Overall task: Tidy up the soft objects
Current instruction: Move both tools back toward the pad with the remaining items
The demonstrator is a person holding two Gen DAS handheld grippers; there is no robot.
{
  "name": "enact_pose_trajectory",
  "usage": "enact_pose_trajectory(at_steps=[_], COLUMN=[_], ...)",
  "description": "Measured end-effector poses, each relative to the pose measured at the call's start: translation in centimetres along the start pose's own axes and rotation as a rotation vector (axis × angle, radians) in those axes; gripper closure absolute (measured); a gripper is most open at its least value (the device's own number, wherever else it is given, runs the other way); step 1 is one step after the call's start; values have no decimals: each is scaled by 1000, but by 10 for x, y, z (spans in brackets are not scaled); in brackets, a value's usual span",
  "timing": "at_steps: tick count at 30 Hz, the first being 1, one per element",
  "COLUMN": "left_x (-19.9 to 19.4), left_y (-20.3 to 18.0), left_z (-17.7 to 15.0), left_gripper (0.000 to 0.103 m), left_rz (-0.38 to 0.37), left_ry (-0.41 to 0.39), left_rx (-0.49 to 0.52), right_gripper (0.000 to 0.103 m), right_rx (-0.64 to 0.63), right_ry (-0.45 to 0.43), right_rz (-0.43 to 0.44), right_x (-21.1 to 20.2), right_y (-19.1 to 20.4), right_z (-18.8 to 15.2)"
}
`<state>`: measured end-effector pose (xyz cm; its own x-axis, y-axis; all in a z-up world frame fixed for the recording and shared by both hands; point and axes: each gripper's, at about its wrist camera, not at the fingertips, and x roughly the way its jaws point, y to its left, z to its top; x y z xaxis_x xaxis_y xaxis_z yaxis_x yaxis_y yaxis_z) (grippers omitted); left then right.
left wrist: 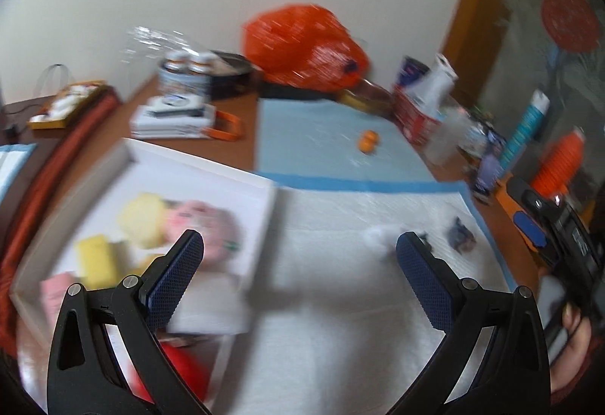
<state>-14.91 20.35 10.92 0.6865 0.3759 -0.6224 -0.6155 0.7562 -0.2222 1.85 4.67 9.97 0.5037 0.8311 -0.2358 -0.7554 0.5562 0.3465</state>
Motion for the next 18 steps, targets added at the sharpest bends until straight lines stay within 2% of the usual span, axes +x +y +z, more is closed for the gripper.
enact_pose_trajectory(at_steps=[3,6,10,13,16,18], left_x=[41,73,90,99,113,125], left_y=[-22,-40,-67,-89,-107,-116], left_z=[-7,-12,-16,-16,-14,-11], left_gripper=[0,0,0,0,0,0], left_rz=[-18,-34,-79,-106,-103,-73], left_ry=[78,142,156,151,149,153], left_rx=[50,83,120,183,243,268], right_gripper=[0,0,0,0,0,0], right_rx=[58,77,133,122,106,92], right_ry=[46,114,215,269,292,300], right_rz=[-112,-167,-153,-143,-138,-140], right_x=[8,18,34,45,57,67], right_y=[-48,-84,-110,-119,-122,-122], right_z=[3,-1,-15,-24,-27,-27])
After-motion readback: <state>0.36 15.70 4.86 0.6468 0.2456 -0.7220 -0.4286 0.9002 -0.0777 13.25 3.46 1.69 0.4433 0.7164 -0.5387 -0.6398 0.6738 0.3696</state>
